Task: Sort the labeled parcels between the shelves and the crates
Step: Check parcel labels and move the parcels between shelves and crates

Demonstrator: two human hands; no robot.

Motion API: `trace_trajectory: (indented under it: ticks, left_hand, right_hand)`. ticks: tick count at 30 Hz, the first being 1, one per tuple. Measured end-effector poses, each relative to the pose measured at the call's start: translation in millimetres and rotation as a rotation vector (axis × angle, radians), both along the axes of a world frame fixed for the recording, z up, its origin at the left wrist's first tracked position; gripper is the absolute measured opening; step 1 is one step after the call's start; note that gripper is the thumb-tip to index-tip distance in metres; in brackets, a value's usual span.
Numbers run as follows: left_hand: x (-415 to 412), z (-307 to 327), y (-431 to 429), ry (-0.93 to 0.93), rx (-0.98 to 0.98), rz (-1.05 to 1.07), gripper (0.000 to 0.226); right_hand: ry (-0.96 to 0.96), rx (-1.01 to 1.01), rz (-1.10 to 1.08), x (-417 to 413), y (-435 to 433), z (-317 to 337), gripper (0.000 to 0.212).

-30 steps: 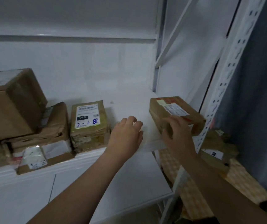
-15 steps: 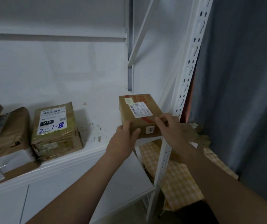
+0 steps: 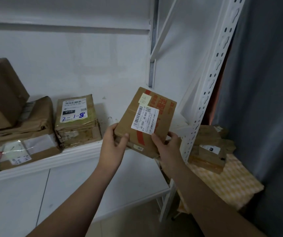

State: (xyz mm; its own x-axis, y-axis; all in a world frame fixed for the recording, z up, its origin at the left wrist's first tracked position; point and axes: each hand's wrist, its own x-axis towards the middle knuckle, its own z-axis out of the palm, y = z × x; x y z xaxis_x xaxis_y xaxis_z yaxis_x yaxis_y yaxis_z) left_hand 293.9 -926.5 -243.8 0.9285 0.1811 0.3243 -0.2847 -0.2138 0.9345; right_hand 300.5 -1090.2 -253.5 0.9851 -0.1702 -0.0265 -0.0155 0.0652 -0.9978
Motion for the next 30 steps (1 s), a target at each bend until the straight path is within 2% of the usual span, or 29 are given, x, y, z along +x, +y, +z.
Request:
trace_trajectory:
  ticks: [2,6,8,10,12,15,18,20,24,30]
  left_hand:
    - [-7.8,-1.6,-0.7,0.004,-0.041,-0.031,0.042]
    - [-17.7,5.0,-8.3,-0.001,-0.232,-0.077,0.098]
    - [-16.4,13.2,-10.4,-0.030,-0.255,-0.059,0.112]
    - [-10.9,22.3,-9.1,-0.098,-0.203,-0.063,0.109]
    - [-5.4,33.5,-6.0,-0.142,-0.151,-0.082,0.100]
    - [0.3,47.4,0.8,-0.161,-0.121,-0.114,0.082]
    - [5.9,50.0,1.2,-0.144,-0.161,-0.144,0.055]
    - [8.9,50.3,-2.2,-0.144,-0.146,-0.082,0.041]
    - [12.1,53.7,-6.8,-0.152,0.000,-0.024,0.042]
    - [9.7,49.7,-6.1,-0.115,0.006,-0.023,0.043]
  right_hand:
    - [-0.032,0.096,-0.015,-9.7,3.9,-9.6,0.071]
    - [-0.162,0.186,-0.014,-26.4,12.7,-17.0,0.096]
    - [-0.231,0.198,0.026,-28.6,14.6,-12.1,0.107]
    - [-0.292,0.172,-0.007,-27.6,10.1,0.5,0.115]
    - [-0.328,0.040,-0.153,-24.2,-3.9,18.0,0.115]
    - [-0.345,-0.262,-0.284,-19.4,-37.6,35.4,0.098]
    - [-0.364,-0.231,-0.118,-22.5,-56.7,39.7,0.060]
    - [-0.410,-0.208,-0.105,-26.8,-57.8,36.0,0.050]
    - [-0.459,-0.199,-0.166,-33.4,-52.4,28.4,0.052]
    - [-0.457,-0.201,-0.199,-43.4,-49.7,26.7,0.053]
